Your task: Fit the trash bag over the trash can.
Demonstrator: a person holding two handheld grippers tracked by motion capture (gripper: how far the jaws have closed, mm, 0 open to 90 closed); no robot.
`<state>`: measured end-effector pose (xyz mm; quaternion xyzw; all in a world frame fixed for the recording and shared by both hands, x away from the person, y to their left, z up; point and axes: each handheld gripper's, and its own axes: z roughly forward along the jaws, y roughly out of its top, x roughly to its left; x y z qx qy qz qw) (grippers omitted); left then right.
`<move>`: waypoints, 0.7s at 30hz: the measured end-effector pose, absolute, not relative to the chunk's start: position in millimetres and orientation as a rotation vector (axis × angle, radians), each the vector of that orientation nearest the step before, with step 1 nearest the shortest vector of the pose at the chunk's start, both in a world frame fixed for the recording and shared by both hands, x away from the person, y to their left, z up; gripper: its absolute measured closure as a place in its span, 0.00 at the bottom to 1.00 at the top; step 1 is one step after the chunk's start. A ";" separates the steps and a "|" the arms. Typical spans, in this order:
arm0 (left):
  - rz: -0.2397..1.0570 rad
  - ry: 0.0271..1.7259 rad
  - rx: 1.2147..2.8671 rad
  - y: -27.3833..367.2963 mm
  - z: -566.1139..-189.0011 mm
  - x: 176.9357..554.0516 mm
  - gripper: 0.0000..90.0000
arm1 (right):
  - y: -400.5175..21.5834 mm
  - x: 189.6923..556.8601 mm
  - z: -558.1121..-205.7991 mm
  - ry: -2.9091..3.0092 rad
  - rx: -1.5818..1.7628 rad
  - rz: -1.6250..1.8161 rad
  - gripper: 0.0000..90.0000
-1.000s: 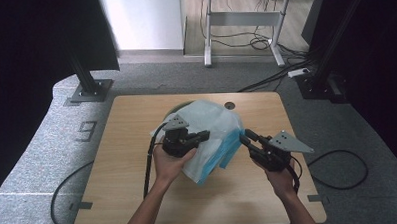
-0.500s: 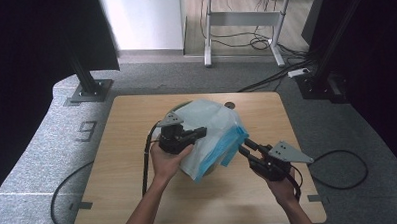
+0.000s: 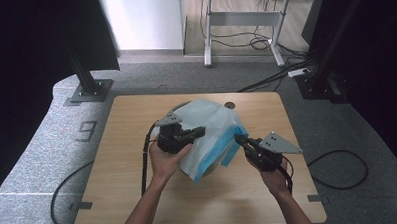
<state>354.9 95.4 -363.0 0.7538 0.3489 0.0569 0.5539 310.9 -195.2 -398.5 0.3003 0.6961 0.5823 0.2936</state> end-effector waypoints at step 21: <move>0.236 0.871 1.678 117.9 -352.8 360.5 1.00 | -206.3 324.4 -398.0 1.875 0.844 1.444 0.99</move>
